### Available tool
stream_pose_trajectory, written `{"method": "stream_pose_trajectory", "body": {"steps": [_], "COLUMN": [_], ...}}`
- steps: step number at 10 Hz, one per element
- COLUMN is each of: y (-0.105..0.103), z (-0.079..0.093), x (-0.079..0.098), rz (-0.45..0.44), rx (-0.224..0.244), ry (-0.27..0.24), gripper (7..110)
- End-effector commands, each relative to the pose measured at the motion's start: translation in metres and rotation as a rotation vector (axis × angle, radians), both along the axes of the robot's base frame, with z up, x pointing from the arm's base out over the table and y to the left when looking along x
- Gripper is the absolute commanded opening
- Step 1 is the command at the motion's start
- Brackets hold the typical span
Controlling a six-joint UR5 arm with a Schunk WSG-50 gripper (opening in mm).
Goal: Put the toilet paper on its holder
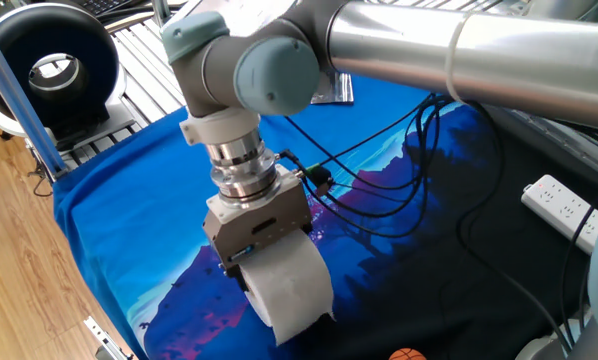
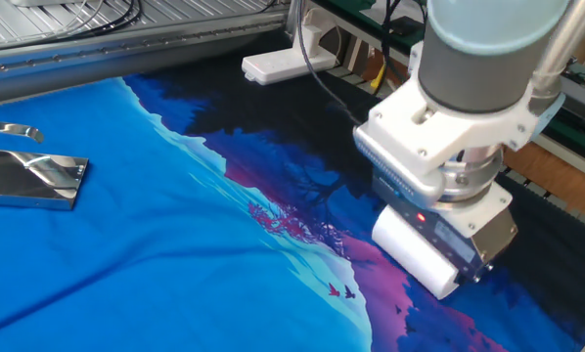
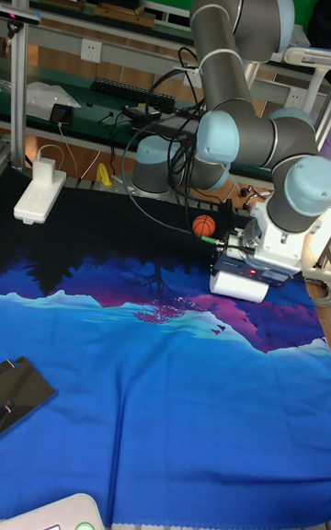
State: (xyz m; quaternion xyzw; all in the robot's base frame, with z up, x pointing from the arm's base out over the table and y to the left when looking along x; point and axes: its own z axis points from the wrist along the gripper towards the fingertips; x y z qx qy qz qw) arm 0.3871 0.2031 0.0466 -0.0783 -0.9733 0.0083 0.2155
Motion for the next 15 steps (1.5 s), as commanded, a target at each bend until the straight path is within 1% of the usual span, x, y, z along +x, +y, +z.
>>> {"method": "stream_pose_trajectory", "body": {"steps": [1, 2, 3, 4, 6, 7, 9, 10, 11, 12, 14, 15], "y": [0.006, 0.003, -0.009, -0.011, -0.021, -0.019, -0.026, -0.032, -0.037, -0.043, -0.063, -0.069], "z": [0.014, 0.018, 0.024, 0.028, 0.039, 0.038, 0.034, 0.034, 0.033, 0.034, 0.036, 0.032], "x": [0.0, -0.002, -0.004, -0.003, 0.009, 0.017, 0.032, 0.037, 0.041, 0.042, 0.048, 0.052], "rz": [0.001, 0.021, 0.08, 0.122, 0.257, 0.333, 0.483, 0.543, 0.58, 0.622, 0.713, 0.745], "rx": [0.012, 0.002, -0.025, -0.015, -0.023, 0.012, 0.035, 0.024, 0.022, 0.035, 0.057, 0.075], "ry": [0.0, 0.0, 0.001, -0.024, -0.112, -0.166, -0.209, -0.221, -0.229, -0.231, -0.241, -0.254], "gripper": [7, 7, 7, 7, 7, 7, 7, 7, 7, 7, 7, 7]}}
